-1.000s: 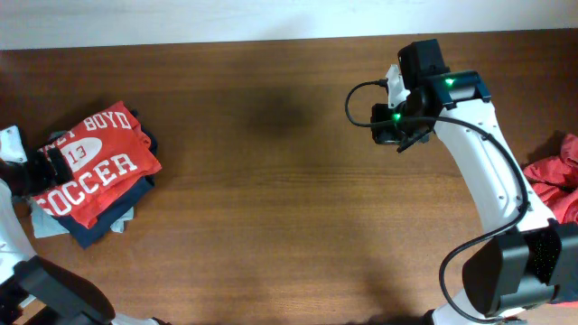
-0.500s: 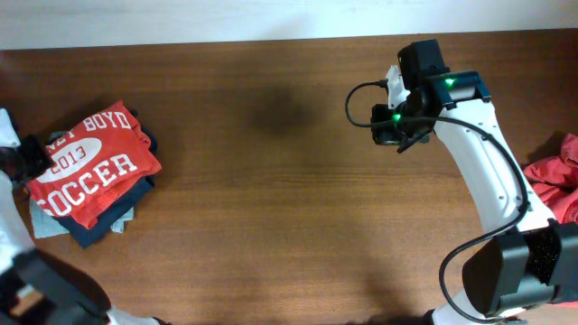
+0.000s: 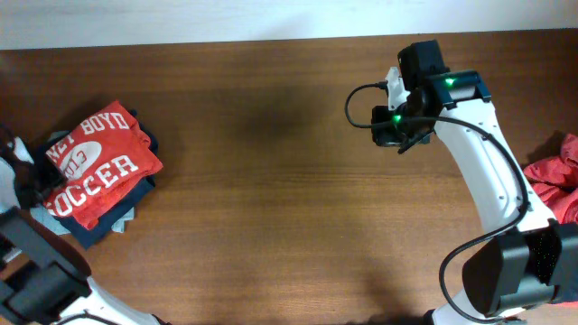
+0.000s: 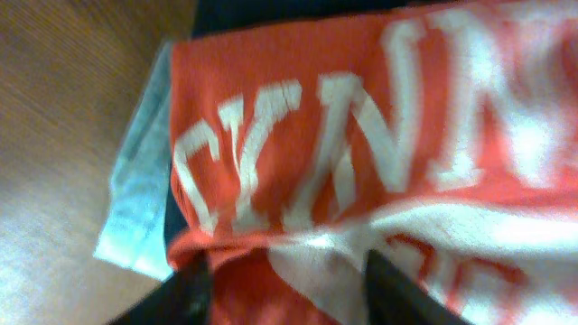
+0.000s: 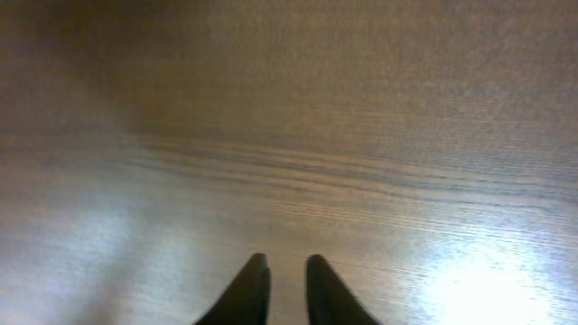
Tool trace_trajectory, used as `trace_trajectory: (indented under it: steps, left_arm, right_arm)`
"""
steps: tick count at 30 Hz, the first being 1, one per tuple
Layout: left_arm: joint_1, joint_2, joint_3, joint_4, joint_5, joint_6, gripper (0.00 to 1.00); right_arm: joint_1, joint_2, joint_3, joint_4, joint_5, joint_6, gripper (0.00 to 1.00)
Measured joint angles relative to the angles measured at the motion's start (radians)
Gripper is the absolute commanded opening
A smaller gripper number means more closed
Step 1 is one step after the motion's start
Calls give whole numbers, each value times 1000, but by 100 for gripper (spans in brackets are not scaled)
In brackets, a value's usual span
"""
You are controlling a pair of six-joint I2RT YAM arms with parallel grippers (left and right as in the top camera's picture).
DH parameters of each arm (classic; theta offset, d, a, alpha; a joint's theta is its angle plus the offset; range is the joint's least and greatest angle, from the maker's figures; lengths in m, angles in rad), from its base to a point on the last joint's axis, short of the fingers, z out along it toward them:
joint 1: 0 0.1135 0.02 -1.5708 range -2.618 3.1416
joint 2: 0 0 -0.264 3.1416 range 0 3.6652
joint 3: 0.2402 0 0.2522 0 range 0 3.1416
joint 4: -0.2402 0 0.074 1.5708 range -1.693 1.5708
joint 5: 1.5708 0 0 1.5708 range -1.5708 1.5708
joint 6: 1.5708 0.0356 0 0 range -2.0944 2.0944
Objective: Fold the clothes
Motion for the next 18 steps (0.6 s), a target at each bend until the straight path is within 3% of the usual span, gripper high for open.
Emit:
trace_trajectory:
  steps: [3,9,11,12,13,15,18]
  left_arm:
    - [-6,-92,93,-89,63,37,62]
    - [-113,-441,227,-216,196,230,58]
    - [-224,-592,229,-250,235,338,58]
    - [-247,-624,230,-261,236,365,61]
    - [-297,-659,229,-301,234,409,63]
    - [-390,-716,229,-340,243,455,99]
    - [-455,-790,229,-409,245,476,99]
  right_arm:
    - [0,-2,49,-1,0,-33,29]
    - [0,-114,133,-6,0,-90,38]
    - [0,-261,161,-26,0,-114,54]
    - [0,-325,167,-34,0,-121,87]
    - [0,-403,168,-45,0,-127,99]
    - [0,-511,171,-56,1,-130,99]
    - [0,-643,184,-67,0,-136,99]
